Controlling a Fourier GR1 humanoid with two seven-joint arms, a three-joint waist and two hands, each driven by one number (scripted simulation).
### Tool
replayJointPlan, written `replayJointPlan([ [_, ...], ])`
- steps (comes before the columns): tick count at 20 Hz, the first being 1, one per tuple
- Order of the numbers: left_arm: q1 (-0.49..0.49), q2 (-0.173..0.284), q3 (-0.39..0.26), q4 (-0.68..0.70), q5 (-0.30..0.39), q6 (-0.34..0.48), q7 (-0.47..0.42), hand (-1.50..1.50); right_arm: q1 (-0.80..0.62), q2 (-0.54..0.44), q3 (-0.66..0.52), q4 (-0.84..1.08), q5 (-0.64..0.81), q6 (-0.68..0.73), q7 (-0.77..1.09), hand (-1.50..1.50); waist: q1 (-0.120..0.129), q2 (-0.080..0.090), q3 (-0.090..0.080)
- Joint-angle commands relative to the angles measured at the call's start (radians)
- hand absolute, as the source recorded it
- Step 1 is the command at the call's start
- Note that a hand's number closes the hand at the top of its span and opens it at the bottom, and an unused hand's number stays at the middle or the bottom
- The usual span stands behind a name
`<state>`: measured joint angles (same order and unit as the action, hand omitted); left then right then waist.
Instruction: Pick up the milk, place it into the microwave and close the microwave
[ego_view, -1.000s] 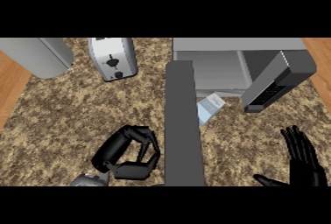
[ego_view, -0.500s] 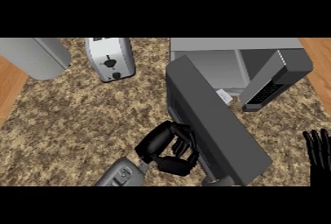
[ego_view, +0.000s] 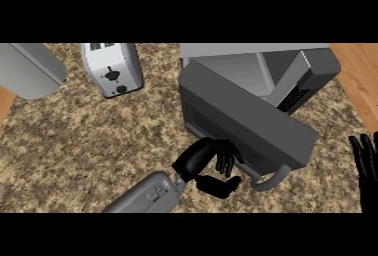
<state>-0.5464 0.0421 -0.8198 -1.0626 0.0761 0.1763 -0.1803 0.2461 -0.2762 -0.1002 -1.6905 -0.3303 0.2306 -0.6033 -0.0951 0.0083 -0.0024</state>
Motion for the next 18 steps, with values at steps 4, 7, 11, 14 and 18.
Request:
replayJointPlan([
  [4,-0.126,-0.041,-0.085,0.043,0.195,0.099,-0.009,-1.50,-0.058,-0.069,0.003,-0.095,-0.070,0.074,0.082,-1.50,-0.069,0.019,-0.003],
  [7,-0.146,-0.041,-0.078,0.066,0.250,0.125,-0.061,1.50,-0.071,-0.050,0.047,-0.097,-0.068,0.094,0.076,-1.50,-0.104,0.035,-0.003],
  [11,-0.226,-0.042,-0.052,0.068,0.329,0.138,-0.103,1.50,-0.080,-0.076,0.051,-0.135,-0.078,0.111,0.104,-1.50,-0.148,0.039,-0.004],
  [14,-0.284,-0.042,-0.031,0.099,0.374,0.149,-0.101,1.50,-0.099,-0.105,0.040,-0.160,-0.091,0.129,0.117,-1.50,-0.180,0.044,-0.003],
  [18,-0.347,-0.042,-0.012,0.140,0.421,0.169,-0.110,1.50,-0.116,-0.111,0.027,-0.182,-0.112,0.115,0.141,-1.50,-0.213,0.052,-0.002],
])
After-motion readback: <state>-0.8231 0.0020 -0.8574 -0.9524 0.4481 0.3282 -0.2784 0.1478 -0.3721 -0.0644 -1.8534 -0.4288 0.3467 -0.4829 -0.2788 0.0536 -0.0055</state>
